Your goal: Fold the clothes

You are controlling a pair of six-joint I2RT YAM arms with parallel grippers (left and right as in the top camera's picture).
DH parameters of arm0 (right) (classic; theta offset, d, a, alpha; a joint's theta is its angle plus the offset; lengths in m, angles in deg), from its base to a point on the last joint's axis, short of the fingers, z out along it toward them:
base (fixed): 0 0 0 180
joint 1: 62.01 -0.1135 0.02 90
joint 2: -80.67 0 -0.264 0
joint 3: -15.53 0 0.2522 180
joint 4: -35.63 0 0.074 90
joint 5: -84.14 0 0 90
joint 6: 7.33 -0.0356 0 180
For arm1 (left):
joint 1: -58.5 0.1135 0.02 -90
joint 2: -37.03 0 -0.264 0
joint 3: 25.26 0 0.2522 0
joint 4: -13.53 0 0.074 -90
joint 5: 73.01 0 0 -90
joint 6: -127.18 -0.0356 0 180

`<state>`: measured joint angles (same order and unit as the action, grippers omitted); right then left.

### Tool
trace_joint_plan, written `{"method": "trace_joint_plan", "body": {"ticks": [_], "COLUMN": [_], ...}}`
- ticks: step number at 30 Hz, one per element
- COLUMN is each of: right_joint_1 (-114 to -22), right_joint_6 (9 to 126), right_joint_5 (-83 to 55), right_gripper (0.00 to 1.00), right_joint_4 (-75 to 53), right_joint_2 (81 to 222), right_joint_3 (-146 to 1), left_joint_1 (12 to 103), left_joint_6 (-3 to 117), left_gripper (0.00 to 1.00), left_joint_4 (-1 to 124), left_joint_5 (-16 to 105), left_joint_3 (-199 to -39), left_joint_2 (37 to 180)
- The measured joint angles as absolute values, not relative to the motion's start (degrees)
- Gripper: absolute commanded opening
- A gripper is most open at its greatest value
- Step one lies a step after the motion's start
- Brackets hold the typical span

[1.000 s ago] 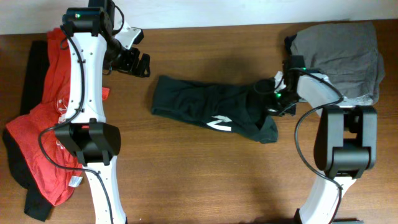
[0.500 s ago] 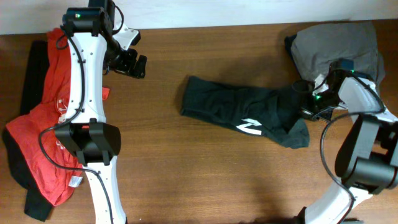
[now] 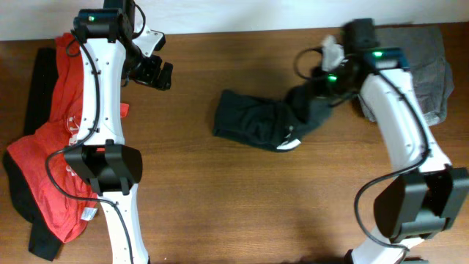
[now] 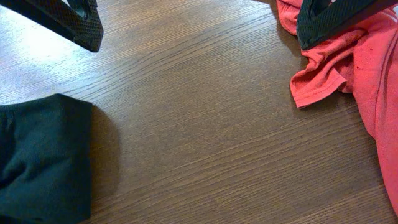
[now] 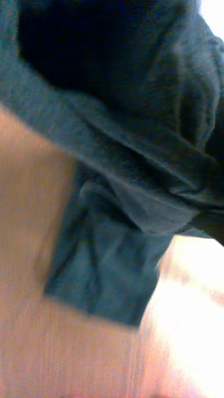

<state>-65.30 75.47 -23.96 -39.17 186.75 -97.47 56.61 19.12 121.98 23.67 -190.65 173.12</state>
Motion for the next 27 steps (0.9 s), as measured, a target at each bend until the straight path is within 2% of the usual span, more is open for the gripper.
{"method": "trace_joint_plan", "body": {"ticks": [8, 24, 25, 26, 27], "right_joint_1": [-79.0, -91.2, -91.9, -92.4, -93.0], "right_joint_6": [68.8, 66.2, 66.2, 66.0, 66.1], "right_joint_5": [-21.7, -20.2, -20.3, -20.3, -20.2], "right_gripper": [0.04, 0.05, 0.12, 0.35, 0.65], "right_joint_4": [-30.5, -18.1, -16.9, -15.9, -15.1], "right_joint_2": [187.8, 198.2, 198.6, 198.9, 199.0], "right_joint_3": [-97.8, -97.8, -97.8, -97.8, -97.8], "left_joint_1": [56.6, 56.6, 56.6, 56.6, 56.6], "left_joint_6": [19.1, 19.1, 19.1, 19.1, 19.1], "left_gripper": [0.99, 0.99, 0.99, 0.99, 0.99], "left_joint_4": [121.7, 119.5, 119.5, 119.4, 119.4], "left_joint_5": [24.1, 26.2, 26.2, 26.2, 26.2], "left_joint_3": [-190.6, -190.6, -190.6, -190.6, -190.6], "left_joint_2": [173.1, 173.1, 173.1, 173.1, 173.1]}}
